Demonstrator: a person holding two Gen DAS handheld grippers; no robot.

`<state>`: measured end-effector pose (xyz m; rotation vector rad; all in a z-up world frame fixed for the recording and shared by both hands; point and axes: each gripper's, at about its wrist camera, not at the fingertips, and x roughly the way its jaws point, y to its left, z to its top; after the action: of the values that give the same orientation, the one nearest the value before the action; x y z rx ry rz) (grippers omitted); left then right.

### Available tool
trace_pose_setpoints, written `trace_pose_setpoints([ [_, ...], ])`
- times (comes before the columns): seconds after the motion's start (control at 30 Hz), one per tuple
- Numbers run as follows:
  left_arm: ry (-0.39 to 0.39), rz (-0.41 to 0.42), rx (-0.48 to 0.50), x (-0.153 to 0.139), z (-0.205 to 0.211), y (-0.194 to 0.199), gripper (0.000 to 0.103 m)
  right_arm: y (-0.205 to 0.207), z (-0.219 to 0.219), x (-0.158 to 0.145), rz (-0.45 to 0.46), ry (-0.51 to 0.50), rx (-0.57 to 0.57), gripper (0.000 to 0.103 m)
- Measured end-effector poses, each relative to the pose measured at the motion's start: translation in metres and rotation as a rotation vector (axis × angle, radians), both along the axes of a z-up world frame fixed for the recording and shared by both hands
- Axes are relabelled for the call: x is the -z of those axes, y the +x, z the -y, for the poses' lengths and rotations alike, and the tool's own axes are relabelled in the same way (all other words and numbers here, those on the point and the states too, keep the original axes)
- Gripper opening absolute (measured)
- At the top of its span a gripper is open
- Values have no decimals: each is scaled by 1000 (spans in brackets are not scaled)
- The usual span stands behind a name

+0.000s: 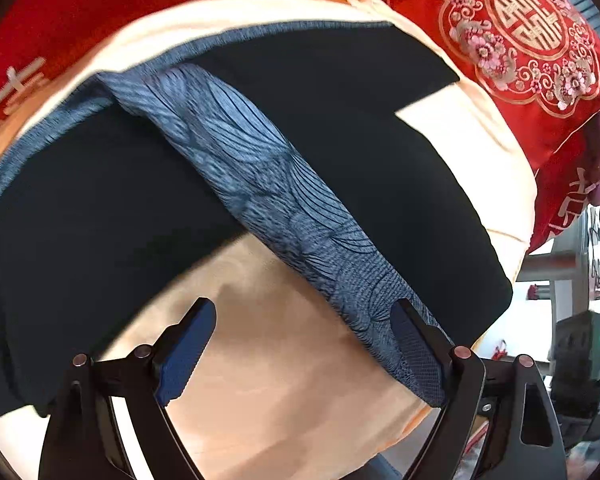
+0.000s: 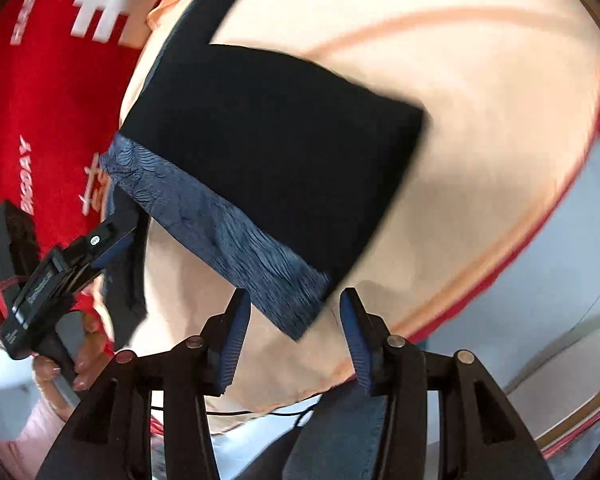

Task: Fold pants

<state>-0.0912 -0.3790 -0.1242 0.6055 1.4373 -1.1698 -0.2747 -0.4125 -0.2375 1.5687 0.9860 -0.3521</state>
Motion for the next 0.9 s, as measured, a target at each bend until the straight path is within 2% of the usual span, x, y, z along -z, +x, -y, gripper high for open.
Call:
trace_pose_setpoints([
  [0.13,3,-20,-23,9,6,-3,90,6,-16,15,93,68,99,51],
  [0.2,2,-14,-32,11,10,-9,87,10,-16,19,120,81,111,53],
  [0.23,8,0,-34,11,12,-11,75,11,-17,21,123,87,113,53],
  [0.27,14,8,-31,11,14,-12,57,11,-16,22,118,103,114,45],
  [0.3,17,10,-28,9,14,-12,46,11,-15,23,107,120,106,32],
  [0.33,16,-24,-29,7,17,-12,26,11,-12,23,116,142,99,19],
  [0.37,21,-55,-39,5,19,-12,23,7,-8,18,117,137,95,16],
  [0.5,-15,-47,-85,-20,35,-7,23,20,26,-23,186,68,16,15],
  [0.63,-74,-18,-134,-48,68,6,23,39,85,-63,278,-19,-34,14],
  [0.8,-142,92,-176,-69,121,36,24,79,183,-87,334,-136,-66,14],
  [0.83,-150,123,-191,-74,128,45,26,89,198,-89,332,-153,-78,14],
  [0.9,-153,198,-224,-83,131,60,55,112,233,-86,318,-189,-96,14],
])
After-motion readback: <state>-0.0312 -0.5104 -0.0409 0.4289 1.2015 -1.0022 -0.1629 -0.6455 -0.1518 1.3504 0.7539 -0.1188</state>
